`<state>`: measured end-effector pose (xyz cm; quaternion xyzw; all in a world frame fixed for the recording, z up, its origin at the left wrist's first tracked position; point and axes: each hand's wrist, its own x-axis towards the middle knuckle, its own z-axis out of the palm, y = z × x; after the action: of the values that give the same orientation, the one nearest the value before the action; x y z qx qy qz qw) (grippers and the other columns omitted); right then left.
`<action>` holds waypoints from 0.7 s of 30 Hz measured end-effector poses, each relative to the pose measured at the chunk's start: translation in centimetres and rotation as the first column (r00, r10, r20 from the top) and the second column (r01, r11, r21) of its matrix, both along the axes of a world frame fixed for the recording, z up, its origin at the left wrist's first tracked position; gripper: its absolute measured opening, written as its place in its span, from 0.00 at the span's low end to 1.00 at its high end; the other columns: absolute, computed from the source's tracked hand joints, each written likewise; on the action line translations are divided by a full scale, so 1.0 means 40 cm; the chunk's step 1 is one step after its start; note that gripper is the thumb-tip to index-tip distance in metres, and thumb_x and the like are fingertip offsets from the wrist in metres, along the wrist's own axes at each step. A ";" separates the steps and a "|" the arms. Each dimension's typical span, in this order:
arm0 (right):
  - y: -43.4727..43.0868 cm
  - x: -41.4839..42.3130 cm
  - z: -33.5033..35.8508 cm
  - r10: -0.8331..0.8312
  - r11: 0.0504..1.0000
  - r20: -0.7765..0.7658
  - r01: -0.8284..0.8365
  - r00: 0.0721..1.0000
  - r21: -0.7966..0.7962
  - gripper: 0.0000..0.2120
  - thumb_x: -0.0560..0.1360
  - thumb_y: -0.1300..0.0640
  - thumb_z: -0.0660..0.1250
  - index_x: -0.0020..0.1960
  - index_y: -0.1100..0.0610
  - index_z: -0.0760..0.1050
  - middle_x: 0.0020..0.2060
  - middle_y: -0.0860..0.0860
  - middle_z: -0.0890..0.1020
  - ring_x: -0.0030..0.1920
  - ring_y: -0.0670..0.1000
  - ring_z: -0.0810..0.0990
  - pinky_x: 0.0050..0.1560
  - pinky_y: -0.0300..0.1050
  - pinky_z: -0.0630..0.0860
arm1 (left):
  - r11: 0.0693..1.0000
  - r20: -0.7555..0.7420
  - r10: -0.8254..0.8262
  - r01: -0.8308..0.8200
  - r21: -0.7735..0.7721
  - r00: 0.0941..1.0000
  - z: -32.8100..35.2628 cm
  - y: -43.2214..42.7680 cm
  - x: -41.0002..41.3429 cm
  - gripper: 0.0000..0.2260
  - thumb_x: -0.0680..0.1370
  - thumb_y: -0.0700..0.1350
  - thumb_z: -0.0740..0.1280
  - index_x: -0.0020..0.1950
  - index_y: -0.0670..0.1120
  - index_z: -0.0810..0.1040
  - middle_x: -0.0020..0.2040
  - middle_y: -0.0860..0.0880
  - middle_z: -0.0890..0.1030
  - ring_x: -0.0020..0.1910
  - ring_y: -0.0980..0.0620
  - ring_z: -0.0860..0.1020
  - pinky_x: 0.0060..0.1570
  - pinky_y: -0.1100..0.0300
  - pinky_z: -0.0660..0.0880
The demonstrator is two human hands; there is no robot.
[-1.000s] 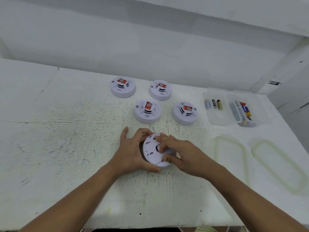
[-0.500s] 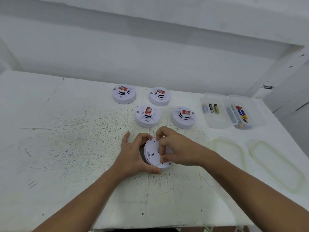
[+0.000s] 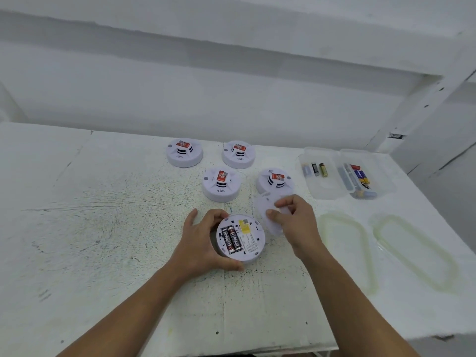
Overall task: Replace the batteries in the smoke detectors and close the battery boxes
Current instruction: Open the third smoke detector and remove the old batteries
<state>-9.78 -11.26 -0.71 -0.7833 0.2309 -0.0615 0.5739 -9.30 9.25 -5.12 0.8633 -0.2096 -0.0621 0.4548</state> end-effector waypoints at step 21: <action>-0.032 -0.011 -0.056 0.126 0.583 -0.292 -0.309 0.948 -0.752 0.17 0.78 0.58 0.59 0.64 0.47 0.75 0.60 0.50 0.73 0.59 0.53 0.70 0.57 0.46 0.60 | 1.000 0.024 -0.006 0.005 0.009 1.000 -0.003 0.001 -0.003 0.42 0.50 0.68 0.76 0.59 0.59 0.64 0.52 0.68 0.75 0.57 0.84 0.57 0.67 0.69 0.35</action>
<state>-10.21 -12.53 -2.97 -0.9792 0.1403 -0.0040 0.1462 -9.41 9.27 -5.25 0.8655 -0.2172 -0.0539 0.4480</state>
